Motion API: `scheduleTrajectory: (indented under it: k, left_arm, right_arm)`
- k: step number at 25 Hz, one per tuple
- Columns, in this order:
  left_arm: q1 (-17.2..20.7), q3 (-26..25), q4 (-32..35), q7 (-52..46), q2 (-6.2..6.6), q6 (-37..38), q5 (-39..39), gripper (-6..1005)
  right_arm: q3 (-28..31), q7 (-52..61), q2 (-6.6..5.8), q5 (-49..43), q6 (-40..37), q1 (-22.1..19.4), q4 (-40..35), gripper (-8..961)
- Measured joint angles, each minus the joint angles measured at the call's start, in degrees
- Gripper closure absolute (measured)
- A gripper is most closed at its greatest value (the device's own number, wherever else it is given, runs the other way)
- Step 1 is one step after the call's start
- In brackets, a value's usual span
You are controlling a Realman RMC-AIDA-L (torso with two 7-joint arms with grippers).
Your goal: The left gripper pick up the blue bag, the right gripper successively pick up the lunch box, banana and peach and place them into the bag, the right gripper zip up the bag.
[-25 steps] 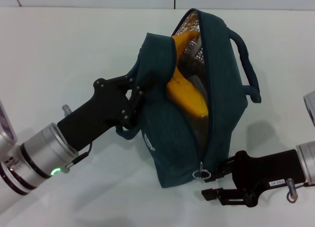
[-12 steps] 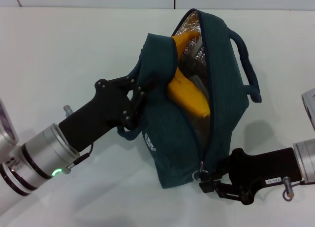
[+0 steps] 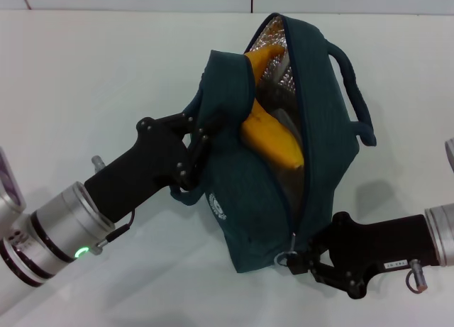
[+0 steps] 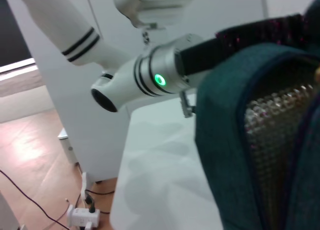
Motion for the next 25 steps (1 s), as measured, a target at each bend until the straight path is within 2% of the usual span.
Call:
scheduleTrajectory:
  k: [7, 16, 21, 25]
  left_arm:
    - [-0.04, 0.00, -0.05, -2.26, 0.11, 0.19, -0.01, 828]
    - [0.04, -0.31, 1.11, -11.78, 0.68, 0.74, -0.51, 628]
    - [1.99, -0.43, 3.02, -14.08, 0.72, 3.06, -1.10, 387]
    - [2.59, -0.35, 3.63, -14.26, 0.71, 3.72, -1.38, 248]
  right_arm:
    - [0.48, -2.61, -0.14, 1.14, -1.71, -0.94, -0.47, 934]
    - [0.73, -3.70, -0.61, 2.36, -2.95, -1.56, -1.38, 935]
    - [0.76, -3.53, -0.99, 2.39, -3.77, -1.51, -1.44, 935]
    - [3.23, -2.42, -1.58, 2.22, -5.98, -1.54, -1.25, 935]
